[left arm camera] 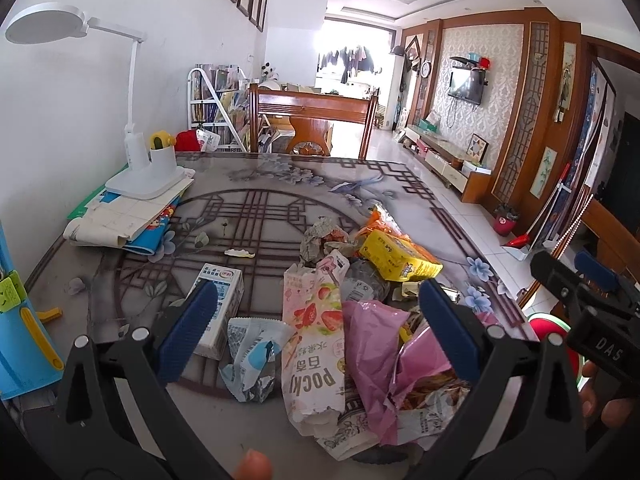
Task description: Collect trash
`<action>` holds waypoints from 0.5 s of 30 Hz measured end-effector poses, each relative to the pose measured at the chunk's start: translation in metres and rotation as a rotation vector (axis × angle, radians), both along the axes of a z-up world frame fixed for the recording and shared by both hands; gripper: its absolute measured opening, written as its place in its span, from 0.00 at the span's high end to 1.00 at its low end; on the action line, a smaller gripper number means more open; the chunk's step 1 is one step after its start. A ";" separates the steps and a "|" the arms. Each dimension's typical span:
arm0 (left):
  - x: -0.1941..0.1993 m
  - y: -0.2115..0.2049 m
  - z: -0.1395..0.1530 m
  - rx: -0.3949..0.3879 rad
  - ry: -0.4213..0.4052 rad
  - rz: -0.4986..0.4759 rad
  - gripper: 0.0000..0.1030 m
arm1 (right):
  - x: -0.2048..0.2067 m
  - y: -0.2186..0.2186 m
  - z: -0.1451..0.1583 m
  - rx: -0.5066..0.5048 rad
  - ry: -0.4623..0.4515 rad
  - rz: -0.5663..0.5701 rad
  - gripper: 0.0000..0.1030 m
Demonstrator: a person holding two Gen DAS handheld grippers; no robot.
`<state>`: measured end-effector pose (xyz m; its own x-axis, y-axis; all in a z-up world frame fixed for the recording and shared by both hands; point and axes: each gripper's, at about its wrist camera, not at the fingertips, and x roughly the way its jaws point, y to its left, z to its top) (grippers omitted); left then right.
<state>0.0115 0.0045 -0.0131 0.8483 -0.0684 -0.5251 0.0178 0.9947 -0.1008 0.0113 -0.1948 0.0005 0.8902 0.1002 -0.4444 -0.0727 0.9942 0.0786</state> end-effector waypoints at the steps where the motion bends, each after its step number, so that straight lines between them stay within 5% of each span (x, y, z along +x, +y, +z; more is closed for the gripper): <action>1: 0.001 0.000 -0.001 0.000 0.001 0.000 0.04 | -0.001 0.000 0.000 -0.001 0.001 0.001 0.07; 15: 0.002 0.003 -0.003 -0.003 0.020 0.006 0.04 | 0.001 -0.005 -0.012 -0.014 0.022 0.007 0.07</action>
